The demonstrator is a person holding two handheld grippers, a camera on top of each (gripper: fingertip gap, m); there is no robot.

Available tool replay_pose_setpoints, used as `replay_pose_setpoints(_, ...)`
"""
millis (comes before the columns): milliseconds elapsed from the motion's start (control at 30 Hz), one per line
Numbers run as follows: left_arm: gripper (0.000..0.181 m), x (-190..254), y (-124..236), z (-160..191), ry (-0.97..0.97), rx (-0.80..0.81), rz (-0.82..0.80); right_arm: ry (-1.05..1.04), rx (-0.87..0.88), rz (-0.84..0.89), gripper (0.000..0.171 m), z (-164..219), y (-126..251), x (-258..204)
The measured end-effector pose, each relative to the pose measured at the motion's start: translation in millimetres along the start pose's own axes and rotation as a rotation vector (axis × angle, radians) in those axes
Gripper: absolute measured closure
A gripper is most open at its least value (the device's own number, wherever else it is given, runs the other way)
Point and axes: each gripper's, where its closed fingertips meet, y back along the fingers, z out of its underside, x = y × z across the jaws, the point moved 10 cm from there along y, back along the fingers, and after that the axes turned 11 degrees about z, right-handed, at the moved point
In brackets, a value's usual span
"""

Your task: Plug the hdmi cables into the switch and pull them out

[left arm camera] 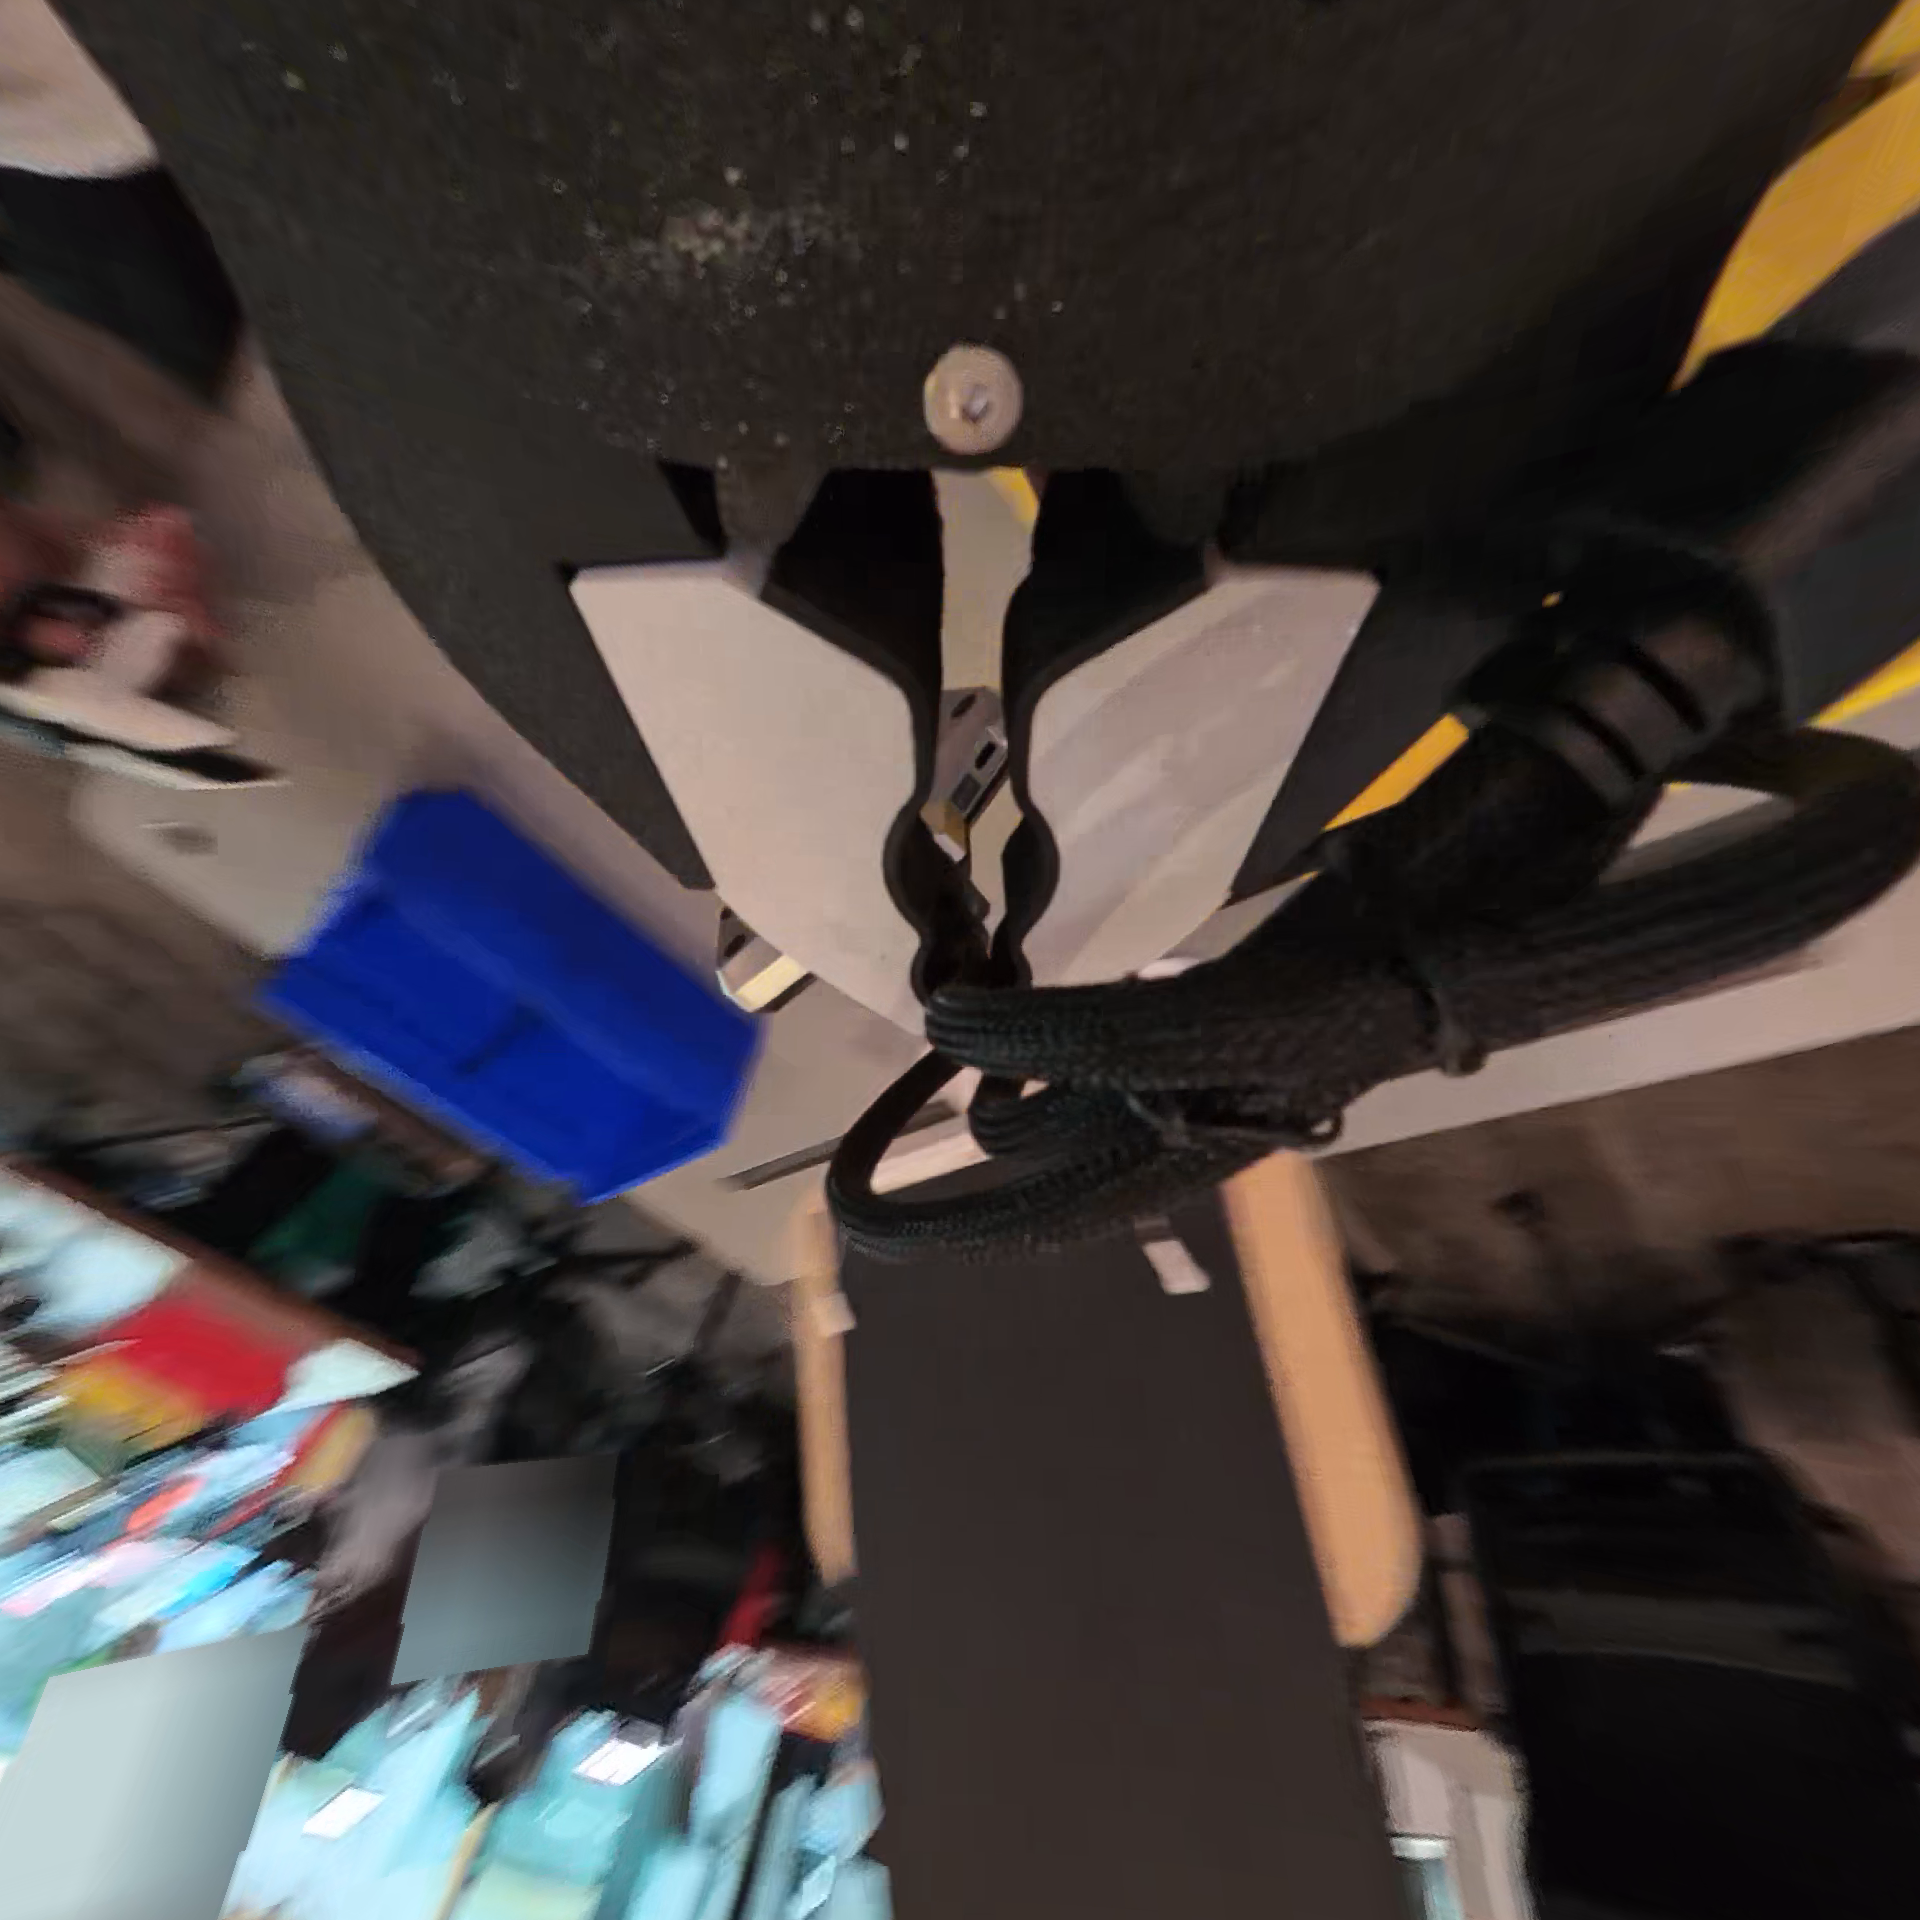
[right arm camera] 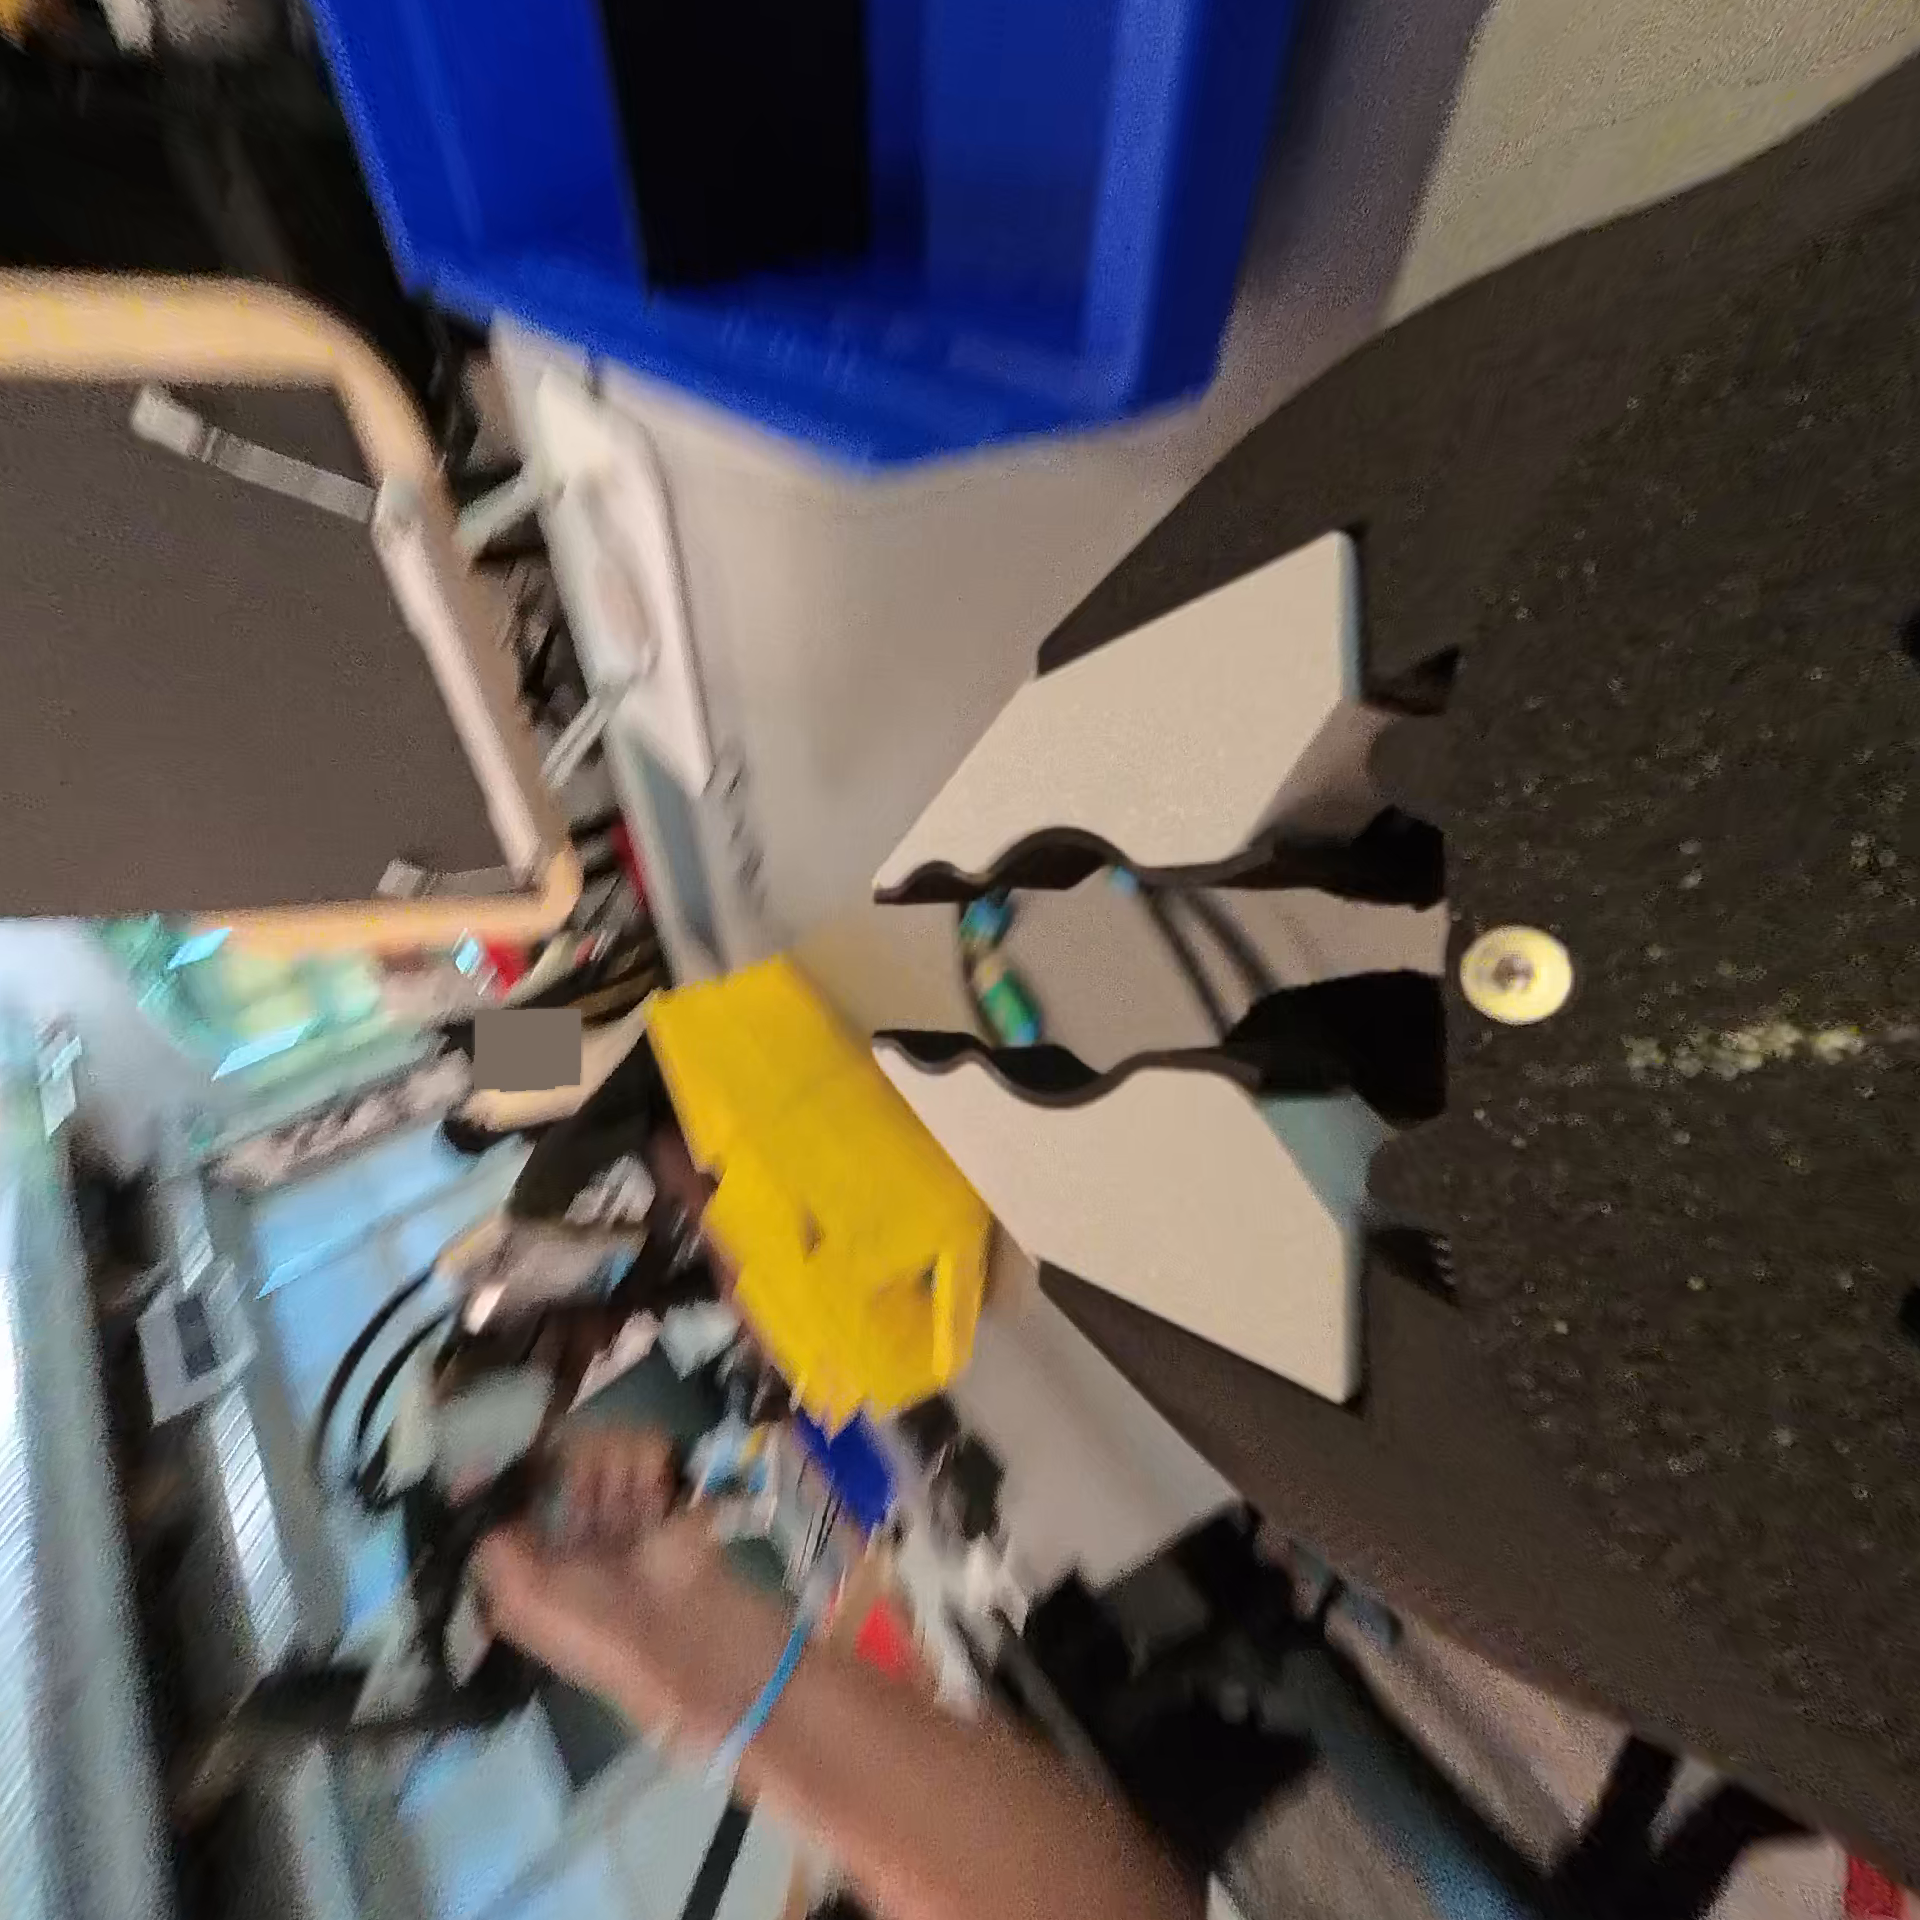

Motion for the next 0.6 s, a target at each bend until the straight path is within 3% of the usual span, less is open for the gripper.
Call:
replay_pose_setpoints(33, 0.174, 13.6, -5.3, 6.7, 0.050, 0.057, 0.102, -0.033, 0.035, -0.075, 0.148, -3.3, -5.0, -11.8)
replay_pose_setpoints(167, 0.174, 61.7, -39.4, 45.7, 0.338, 0.271, 0.432, -0.024, 0.078, -0.272, 0.144, -15.0, -35.6, -59.2)
replay_pose_setpoints(300, 0.175, 97.2, -78.0, 85.0, 0.546, 0.365, 0.637, 0.134, 0.210, -0.273, 0.140, -24.2, -64.4, -89.8)
replay_pose_setpoints(433, 0.175, 102.7, -97.1, 111.1, 0.748, 0.423, 0.724, 0.160, 0.369, -0.193, 0.142, -31.3, -70.0, -90.5)
replay_pose_setpoints(500, 0.175, 104.5, -99.4, 117.3, 0.747, 0.404, 0.723, 0.181, 0.364, -0.211, 0.154, -33.9, -65.3, -83.7)
replay_pose_setpoints(600, 0.175, 107.7, -101.2, 121.4, 0.728, 0.388, 0.717, 0.256, 0.345, -0.212, 0.148, -33.9, -61.5, -78.4)
